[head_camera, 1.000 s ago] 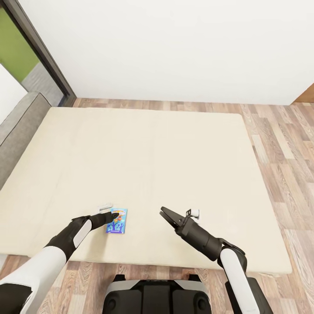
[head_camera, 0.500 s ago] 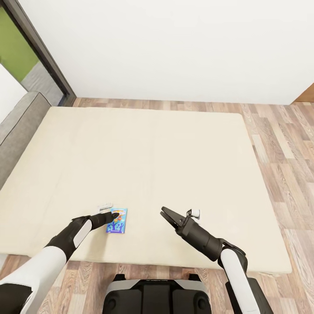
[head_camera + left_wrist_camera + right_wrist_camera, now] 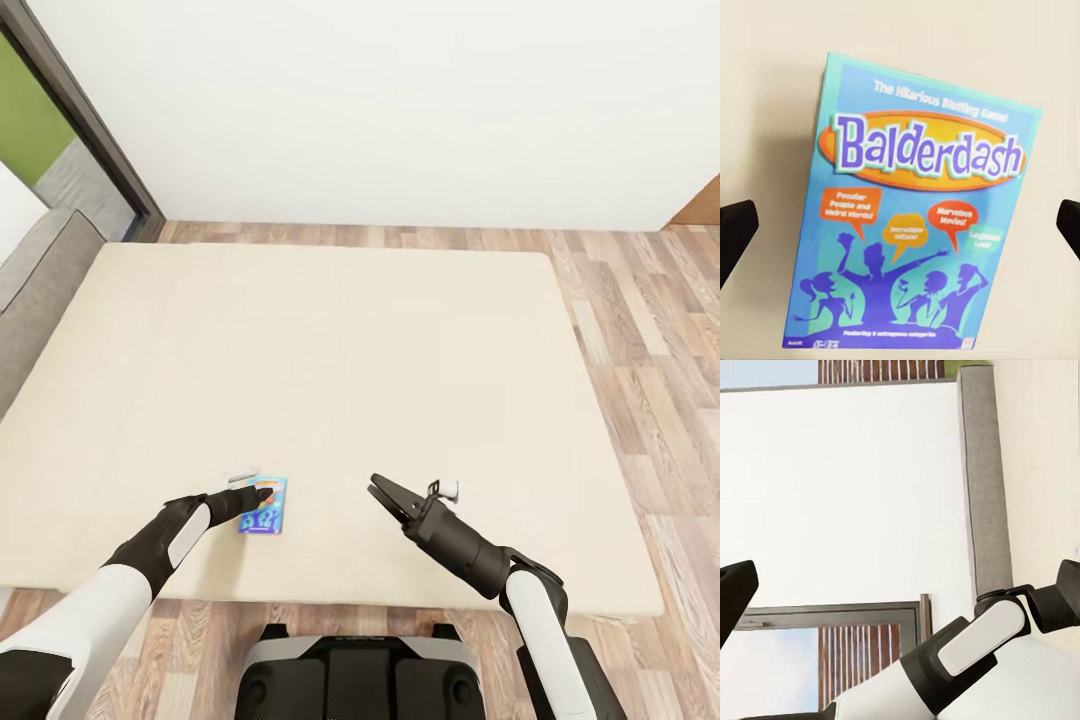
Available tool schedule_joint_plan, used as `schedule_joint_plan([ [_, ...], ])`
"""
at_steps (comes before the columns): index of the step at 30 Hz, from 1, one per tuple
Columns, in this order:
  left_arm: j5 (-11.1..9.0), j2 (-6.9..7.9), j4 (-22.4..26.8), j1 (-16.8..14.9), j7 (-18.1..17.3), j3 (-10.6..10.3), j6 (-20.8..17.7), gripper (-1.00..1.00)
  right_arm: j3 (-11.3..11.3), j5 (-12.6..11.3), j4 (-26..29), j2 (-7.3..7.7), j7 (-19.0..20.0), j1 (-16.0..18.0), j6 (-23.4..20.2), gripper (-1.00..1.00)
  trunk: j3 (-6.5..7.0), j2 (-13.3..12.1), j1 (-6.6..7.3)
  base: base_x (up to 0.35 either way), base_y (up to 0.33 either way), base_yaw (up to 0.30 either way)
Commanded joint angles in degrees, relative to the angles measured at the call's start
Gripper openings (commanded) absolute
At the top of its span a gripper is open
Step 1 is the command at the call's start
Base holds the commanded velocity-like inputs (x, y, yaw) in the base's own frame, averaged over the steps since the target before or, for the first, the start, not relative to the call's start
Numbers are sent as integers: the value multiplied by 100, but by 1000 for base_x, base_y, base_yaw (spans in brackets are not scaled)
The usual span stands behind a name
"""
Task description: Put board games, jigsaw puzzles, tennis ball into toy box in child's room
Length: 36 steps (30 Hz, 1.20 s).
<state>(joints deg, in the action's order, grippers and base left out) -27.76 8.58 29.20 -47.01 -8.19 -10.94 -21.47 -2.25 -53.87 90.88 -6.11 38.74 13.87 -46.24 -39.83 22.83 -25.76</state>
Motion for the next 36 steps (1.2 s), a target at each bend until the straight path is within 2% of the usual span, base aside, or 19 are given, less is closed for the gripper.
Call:
schedule_joint_plan([
  [1,-28,8,7,-1,2,-25,-20,100,5,-18,1,-4,0,3,-34,100,-14,9,-3,0,0,-99],
  [29,-26,13,8,-1,3,-22,-15,100,5,-18,1,-4,2,2,-5,100,-262,9,-3,0,0,-16],
  [36,-27,13,7,-1,3,-21,-15,100,5,-18,1,-5,2,2,32,100,-288,9,-3,0,0,0],
])
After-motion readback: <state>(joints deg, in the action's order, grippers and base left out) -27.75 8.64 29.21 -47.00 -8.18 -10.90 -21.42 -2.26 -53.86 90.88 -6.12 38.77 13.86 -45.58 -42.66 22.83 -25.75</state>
